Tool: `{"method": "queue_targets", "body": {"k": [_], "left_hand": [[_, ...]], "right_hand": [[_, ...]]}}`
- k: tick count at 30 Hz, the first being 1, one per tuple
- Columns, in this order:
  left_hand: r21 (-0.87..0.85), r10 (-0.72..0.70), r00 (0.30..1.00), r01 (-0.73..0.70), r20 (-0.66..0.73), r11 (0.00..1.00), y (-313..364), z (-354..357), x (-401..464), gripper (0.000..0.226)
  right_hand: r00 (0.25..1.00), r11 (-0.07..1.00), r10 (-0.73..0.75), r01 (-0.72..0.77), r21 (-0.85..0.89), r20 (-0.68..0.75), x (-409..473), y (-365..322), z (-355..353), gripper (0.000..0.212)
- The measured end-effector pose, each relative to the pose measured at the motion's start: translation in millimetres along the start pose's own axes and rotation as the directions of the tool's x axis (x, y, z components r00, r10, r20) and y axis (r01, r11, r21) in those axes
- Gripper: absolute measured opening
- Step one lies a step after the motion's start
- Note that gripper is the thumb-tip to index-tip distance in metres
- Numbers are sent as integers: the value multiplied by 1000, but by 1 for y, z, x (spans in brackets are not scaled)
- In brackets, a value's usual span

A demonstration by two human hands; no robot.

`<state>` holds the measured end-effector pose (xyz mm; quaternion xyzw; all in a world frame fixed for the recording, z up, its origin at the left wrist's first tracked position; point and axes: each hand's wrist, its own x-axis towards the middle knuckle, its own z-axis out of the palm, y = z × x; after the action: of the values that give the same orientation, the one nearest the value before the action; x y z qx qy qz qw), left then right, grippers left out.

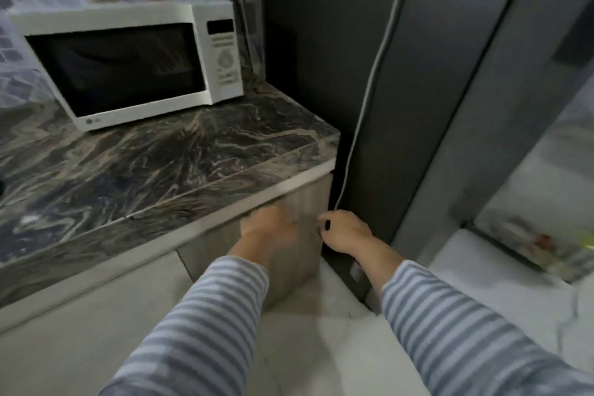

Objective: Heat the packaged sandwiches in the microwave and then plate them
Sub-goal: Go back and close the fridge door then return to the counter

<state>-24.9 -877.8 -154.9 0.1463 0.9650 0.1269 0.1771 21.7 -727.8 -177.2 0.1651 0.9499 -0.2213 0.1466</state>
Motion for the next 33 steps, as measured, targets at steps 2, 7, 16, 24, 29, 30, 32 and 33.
{"method": "queue_targets", "body": {"k": [2,7,16,24,29,30,32,33], "left_hand": [[17,51,997,-52,63,998,30,25,-6,43],[51,220,953,-235,208,971,119,87,-15,44],[81,462,818,-516,341,853,343,175,-46,39],[46,615,699,-674,365,738,498,228,-59,44],[50,667,639,-735,383,676,584,246,-35,42],[59,669,631,-743,394,667,600,248,-27,43],[79,671,607,-764,425,641,631,252,-9,44],[84,680,593,-777,432,624,647,253,2,44]], "right_hand": [[998,997,66,-66,36,-1,-20,41,4,39],[971,968,237,-238,82,16,-64,154,7,42],[844,840,531,-512,180,-75,-166,365,-38,42],[710,723,684,-627,289,-169,-225,503,-92,41],[661,678,728,-653,336,-182,-213,565,-122,41],[656,676,731,-656,337,-189,-207,577,-130,41],[642,668,739,-660,345,-203,-193,600,-146,41],[631,659,747,-663,355,-209,-184,612,-154,41]]}}
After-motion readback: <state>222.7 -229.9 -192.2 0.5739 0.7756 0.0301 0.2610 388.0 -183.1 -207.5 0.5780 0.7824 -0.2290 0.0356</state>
